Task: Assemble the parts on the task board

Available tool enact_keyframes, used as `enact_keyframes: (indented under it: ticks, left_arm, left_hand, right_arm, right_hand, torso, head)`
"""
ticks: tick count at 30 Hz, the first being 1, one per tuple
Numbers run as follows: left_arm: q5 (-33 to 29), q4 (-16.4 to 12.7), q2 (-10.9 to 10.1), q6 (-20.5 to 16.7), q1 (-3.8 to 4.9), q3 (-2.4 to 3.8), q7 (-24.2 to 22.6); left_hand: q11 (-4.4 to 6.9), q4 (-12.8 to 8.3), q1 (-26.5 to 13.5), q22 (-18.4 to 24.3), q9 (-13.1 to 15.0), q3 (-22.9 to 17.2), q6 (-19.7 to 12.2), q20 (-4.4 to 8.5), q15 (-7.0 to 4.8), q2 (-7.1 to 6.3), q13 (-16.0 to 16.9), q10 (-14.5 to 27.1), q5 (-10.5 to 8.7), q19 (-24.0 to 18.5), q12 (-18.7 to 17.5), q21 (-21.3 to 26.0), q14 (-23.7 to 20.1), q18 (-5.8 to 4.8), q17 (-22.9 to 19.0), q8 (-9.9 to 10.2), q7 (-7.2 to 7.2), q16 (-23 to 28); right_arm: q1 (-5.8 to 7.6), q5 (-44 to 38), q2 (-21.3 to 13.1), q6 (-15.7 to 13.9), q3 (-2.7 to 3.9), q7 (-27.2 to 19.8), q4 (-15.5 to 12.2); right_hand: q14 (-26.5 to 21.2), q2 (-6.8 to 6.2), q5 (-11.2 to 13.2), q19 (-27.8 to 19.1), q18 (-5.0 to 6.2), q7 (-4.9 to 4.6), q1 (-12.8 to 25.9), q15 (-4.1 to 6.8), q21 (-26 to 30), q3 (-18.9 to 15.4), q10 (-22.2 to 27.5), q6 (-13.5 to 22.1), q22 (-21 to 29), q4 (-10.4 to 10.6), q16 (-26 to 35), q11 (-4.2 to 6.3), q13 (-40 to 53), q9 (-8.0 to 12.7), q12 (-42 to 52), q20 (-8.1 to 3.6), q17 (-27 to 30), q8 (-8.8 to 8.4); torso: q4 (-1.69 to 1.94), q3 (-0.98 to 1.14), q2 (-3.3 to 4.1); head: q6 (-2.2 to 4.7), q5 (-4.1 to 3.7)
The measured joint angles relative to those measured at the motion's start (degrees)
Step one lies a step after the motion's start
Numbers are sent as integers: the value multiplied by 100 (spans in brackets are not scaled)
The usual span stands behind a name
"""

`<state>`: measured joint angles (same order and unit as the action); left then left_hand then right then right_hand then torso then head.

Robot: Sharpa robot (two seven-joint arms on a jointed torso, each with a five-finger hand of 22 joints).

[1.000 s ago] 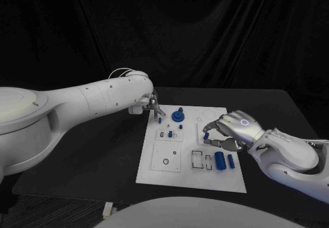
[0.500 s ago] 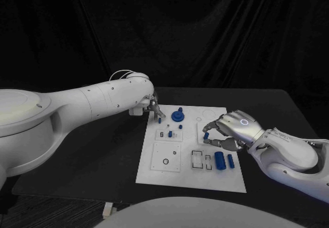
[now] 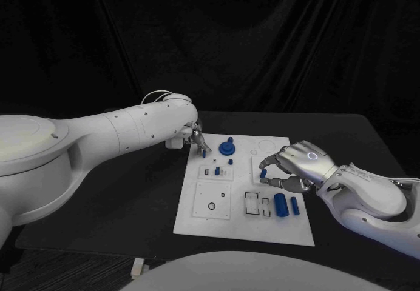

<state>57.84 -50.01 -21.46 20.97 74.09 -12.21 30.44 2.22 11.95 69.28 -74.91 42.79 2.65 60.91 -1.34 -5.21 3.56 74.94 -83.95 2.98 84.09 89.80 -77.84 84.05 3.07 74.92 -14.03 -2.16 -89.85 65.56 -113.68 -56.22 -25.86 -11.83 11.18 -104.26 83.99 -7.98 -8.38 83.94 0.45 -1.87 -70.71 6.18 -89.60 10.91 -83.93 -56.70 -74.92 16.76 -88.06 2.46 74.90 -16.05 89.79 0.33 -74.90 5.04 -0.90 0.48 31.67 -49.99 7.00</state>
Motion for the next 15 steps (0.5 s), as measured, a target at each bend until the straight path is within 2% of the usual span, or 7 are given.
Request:
enact_keyframes:
  ticks: [15]
  left_arm:
    - [3, 49, 66, 80, -39, 0, 12]
  left_hand:
    - [0, -161, 144, 0, -1, -126, 0, 0, 0, 38, 0, 1, 189, 0, 0, 22, 0, 0, 0, 29, 0, 0]
  right_arm:
    - [-2, 1, 0, 3, 0, -3, 3]
  right_hand:
    - [0, 0, 0, 0, 0, 0, 0, 0, 0, 0, 0, 0, 1, 0, 0, 0, 0, 0, 0, 0, 0, 0]
  torso:
    - [3, -1, -3]
  head:
    - [0, -1]
